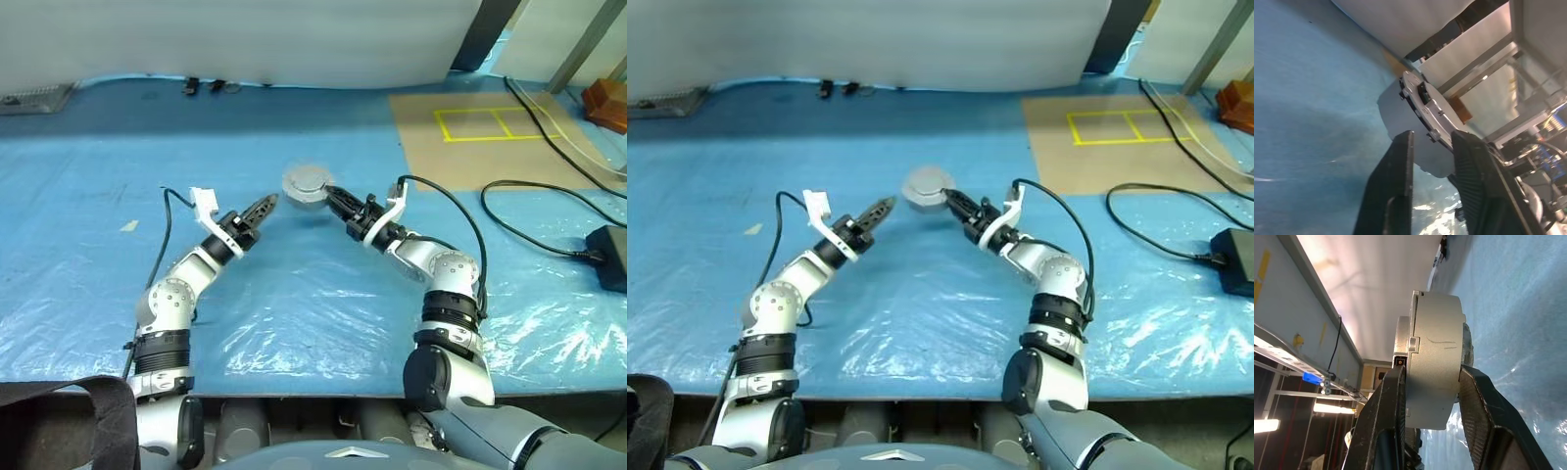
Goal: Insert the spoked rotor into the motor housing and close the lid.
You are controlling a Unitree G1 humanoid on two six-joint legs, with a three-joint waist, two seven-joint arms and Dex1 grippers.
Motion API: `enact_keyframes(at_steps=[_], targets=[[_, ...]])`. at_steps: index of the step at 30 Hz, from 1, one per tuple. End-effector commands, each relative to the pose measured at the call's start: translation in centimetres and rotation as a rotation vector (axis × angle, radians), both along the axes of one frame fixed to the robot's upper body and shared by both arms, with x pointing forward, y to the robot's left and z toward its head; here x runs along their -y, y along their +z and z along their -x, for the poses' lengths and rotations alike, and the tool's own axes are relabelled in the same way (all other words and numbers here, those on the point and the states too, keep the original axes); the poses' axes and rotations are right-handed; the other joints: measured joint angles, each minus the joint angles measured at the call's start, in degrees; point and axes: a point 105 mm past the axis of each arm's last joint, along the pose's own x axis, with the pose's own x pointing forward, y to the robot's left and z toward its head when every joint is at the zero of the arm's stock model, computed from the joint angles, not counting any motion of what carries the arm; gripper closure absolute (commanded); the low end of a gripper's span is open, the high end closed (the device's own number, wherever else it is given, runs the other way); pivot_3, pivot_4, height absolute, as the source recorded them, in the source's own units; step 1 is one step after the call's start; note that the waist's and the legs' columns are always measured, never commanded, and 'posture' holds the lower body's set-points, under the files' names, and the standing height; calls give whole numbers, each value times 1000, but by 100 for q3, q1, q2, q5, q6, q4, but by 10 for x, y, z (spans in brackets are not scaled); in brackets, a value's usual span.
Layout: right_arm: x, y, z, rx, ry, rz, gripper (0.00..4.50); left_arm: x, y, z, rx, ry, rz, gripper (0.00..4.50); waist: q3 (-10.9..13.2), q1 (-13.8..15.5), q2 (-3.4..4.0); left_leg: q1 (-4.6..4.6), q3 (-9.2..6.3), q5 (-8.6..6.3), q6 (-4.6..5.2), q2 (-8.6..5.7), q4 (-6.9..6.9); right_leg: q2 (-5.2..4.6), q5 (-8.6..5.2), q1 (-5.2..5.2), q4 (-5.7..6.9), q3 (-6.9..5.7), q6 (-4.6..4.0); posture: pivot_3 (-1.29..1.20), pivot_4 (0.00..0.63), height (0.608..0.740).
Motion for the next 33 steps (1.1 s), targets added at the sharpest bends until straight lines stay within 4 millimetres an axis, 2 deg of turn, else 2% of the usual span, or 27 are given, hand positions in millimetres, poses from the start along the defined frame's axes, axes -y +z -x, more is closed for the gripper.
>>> enact_keyframes(at_steps=[1, 6, 7, 11, 19, 29, 33], targets=[[-1, 34, 0, 123, 8, -57, 3319, -3, 22, 1, 46, 13, 87, 1883, 0, -4, 0, -1, 0, 2, 3, 0, 0, 0, 0, 0, -1, -1, 0, 0, 150, 740], [-3, 34, 2, 129, 36, -57, 3319, -4, 23, 0, -2, 14, 155, 173, 1, -7, -1, -4, -2, 3, 5, -1, 0, 2, 1, -2, -1, -4, 1, 0, 150, 740], [-5, 34, 4, 135, 48, -54, 3319, -2, 21, -1, -21, 3, 165, 44, 1, -7, -1, -4, -2, 4, 6, -2, 0, 2, 1, -2, -1, -4, 2, 0, 150, 740], [-11, 39, 10, 166, 86, -62, 3319, 5, 17, -2, -64, -7, 164, 44, 1, -1, -1, -8, -4, 4, 7, -3, 2, 2, 1, -2, -2, -6, 3, 0, 150, 740], [-19, 40, 23, 186, 156, -69, 3319, 18, 22, -3, -90, -54, 228, 44, 2, 7, -2, -13, -7, 5, 9, -3, 7, 2, 3, -2, -2, -10, 5, 0, 150, 740], [-27, 40, 33, 197, 213, -72, 3319, 26, 23, -9, -107, -54, 267, 44, 2, 7, -3, -16, -10, 6, 9, -4, 10, 2, 14, -1, -3, -12, 25, 0, 150, 740], [-26, 39, 31, 194, 204, -72, 3319, 27, 18, -7, -117, -71, 246, 896, 2, 10, -3, -17, -11, 5, 8, -4, 11, 1, 15, -1, -2, -12, 26, 0, 150, 740]])
